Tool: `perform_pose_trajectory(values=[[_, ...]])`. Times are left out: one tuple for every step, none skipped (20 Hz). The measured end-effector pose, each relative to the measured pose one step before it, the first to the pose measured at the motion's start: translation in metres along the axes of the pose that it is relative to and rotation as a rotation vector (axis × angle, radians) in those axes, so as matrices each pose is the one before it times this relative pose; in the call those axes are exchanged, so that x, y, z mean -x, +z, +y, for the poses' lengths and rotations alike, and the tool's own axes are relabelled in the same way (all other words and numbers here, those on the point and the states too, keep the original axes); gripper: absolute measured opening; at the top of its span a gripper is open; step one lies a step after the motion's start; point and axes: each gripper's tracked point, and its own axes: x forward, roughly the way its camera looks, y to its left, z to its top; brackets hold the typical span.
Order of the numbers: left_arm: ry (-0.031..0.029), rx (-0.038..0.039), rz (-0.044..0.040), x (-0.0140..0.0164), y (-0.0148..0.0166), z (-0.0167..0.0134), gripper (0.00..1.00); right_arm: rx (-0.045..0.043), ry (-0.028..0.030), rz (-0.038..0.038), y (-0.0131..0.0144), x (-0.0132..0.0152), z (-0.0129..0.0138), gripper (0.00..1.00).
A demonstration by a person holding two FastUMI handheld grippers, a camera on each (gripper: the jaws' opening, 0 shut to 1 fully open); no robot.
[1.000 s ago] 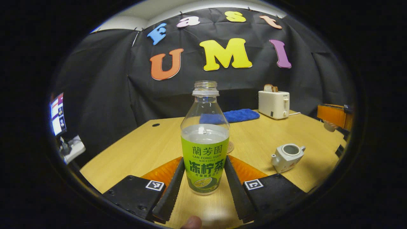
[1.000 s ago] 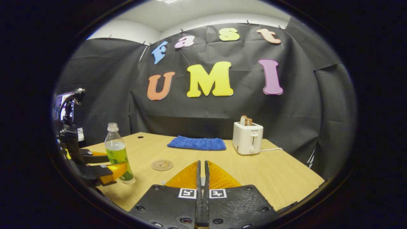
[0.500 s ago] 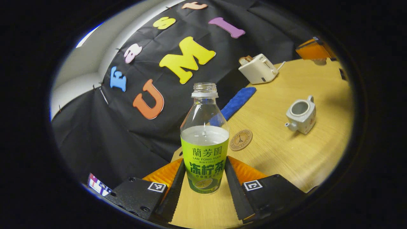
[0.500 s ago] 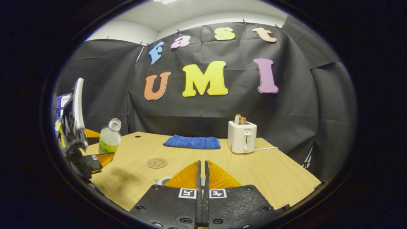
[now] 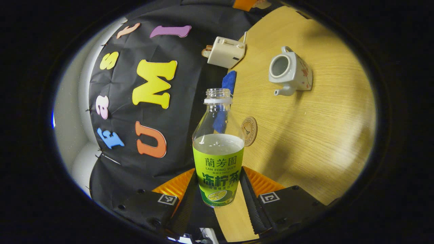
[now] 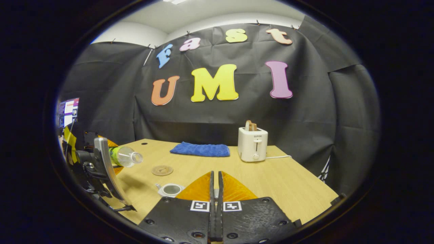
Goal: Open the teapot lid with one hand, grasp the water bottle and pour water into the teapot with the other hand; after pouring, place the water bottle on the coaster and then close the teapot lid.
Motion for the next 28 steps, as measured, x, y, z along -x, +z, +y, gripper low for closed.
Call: perform_pose_trajectory(values=[[-0.00352, -0.04323, 0.00617, -0.00035, 0.00413, 0.00085, 0.73, -0.00145, 0.00115, 0.00081, -0.00132, 0.00033, -0.00130, 0.00], [-0.00834, -0.04463, -0.00079, -0.00118, 0.00366, -0.00046, 0.73, -0.00353, -0.00052, -0.00047, -0.00043, 0.00014, -0.00150, 0.00], [-0.00543, -0.04504, -0.00890, -0.00039, 0.00574, -0.00019, 0.73, -0.00422, -0.00009, -0.00105, -0.00060, -0.00035, -0.00219, 0.00], [-0.00110, -0.04101, -0.00478, 0.00087, 0.00489, 0.00190, 0.73, -0.00441, -0.00086, -0.00080, 0.00010, 0.00056, -0.00203, 0.00], [0.00207, -0.03225, -0.00674, -0.00124, 0.00612, 0.00123, 0.73, -0.00467, -0.00130, 0.00051, -0.00132, 0.00022, -0.00194, 0.00], [0.00277, -0.02397, -0.00737, -0.00095, 0.00523, 0.00286, 0.73, -0.00394, -0.00074, 0.00156, -0.00176, 0.00023, -0.00235, 0.00], [0.00135, -0.02163, -0.00682, -0.00087, 0.00508, 0.00281, 0.73, -0.00396, -0.00172, 0.00071, -0.00095, 0.00039, -0.00211, 0.00], [-0.00186, -0.02691, -0.00258, -0.00289, 0.00395, 0.00111, 0.73, -0.00160, -0.00170, 0.00227, -0.00092, -0.00024, -0.00209, 0.00], [0.00096, -0.02968, 0.00041, 0.00001, 0.00333, 0.00253, 0.73, -0.00164, -0.00250, 0.00206, -0.00251, -0.00034, -0.00270, 0.00], [-0.00019, -0.02847, 0.00007, -0.00096, 0.00448, 0.00155, 0.73, -0.00330, 0.00005, 0.00252, -0.00149, 0.00056, -0.00176, 0.00], [-0.00146, -0.02289, 0.00064, -0.00065, 0.00266, 0.00083, 0.73, -0.00432, 0.00120, 0.00110, -0.00161, -0.00009, -0.00129, 0.00], [0.00069, -0.02182, -0.00300, -0.00025, 0.00313, 0.00061, 0.70, -0.00330, -0.00052, -0.00041, -0.00123, -0.00012, -0.00221, 0.00], [0.00316, -0.02275, -0.00092, -0.00088, 0.00354, 0.00214, 0.73, -0.00271, -0.00191, -0.00051, -0.00064, 0.00040, -0.00216, 0.00], [0.00443, -0.02098, 0.00565, -0.00066, 0.00169, 0.00187, 0.73, -0.00279, -0.00019, 0.00147, -0.00073, 0.00010, -0.00195, 0.00], [-0.00022, -0.01718, 0.00228, 0.00066, 0.00099, 0.00232, 0.73, -0.00357, -0.00101, 0.00308, -0.00289, 0.00053, -0.00215, 0.00], [-0.00499, -0.01252, 0.00477, 0.00015, 0.00012, -0.00202, 0.73, -0.00349, 0.00189, 0.00387, -0.00209, -0.00001, -0.00129, 0.00], [0.00768, -0.02676, 0.00206, 0.00043, 0.00185, 0.00320, 0.73, -0.00245, -0.00054, 0.00148, -0.00050, 0.00034, -0.00170, 0.00], [0.01467, -0.03367, 0.00305, 0.00099, 0.00151, 0.00591, 0.72, -0.00177, -0.00042, -0.00132, 0.00041, -0.00041, -0.00129, 0.00], [0.01062, -0.02686, 0.00178, -0.00060, 0.00094, 0.00510, 0.73, -0.00188, -0.00114, -0.00153, 0.00034, 0.00022, -0.00096, 0.00], [0.01075, -0.02326, 0.00740, -0.00063, -0.00210, 0.00357, 0.72, -0.00205, 0.00133, -0.00009, -0.00077, -0.00008, -0.00024, 0.00], [0.01208, -0.02049, 0.00287, 0.00016, 0.00065, 0.00403, 0.73, -0.00202, 0.00158, -0.00059, -0.00006, 0.00011, 0.00019, 0.00], [0.00409, -0.01336, 0.00282, -0.00035, 0.00131, 0.00136, 0.73, -0.00250, 0.00125, 0.00151, -0.00152, 0.00004, -0.00050, 0.00], [-0.00039, -0.01165, -0.00052, -0.00011, 0.00062, -0.00060, 0.73, -0.00151, 0.00128, 0.00148, -0.00096, -0.00018, 0.00005, 0.00], [0.00167, -0.01634, -0.00213, -0.00010, 0.00224, -0.00018, 0.73, 0.00093, -0.00047, 0.00169, -0.00060, 0.00031, 0.00023, 0.00], [0.00564, -0.01787, -0.00283, -0.00036, 0.00139, 0.00142, 0.73, -0.00001, -0.00029, 0.00033, 0.00034, 0.00025, -0.00027, 0.00], [0.00257, -0.01688, 0.00119, -0.00103, -0.00120, 0.00074, 0.73, -0.00010, -0.00049, -0.00085, 0.00032, 0.00016, -0.00076, 0.00], [-0.00334, -0.01126, 0.00379, -0.00179, -0.00078, -0.00071, 0.72, 0.00047, -0.00137, -0.00031, 0.00045, 0.00037, -0.00040, 0.00], [0.00427, -0.00802, -0.00282, -0.00110, 0.00105, -0.00034, 0.73, 0.00036, -0.00064, -0.00131, -0.00031, 0.00006, -0.00033, 0.00]])
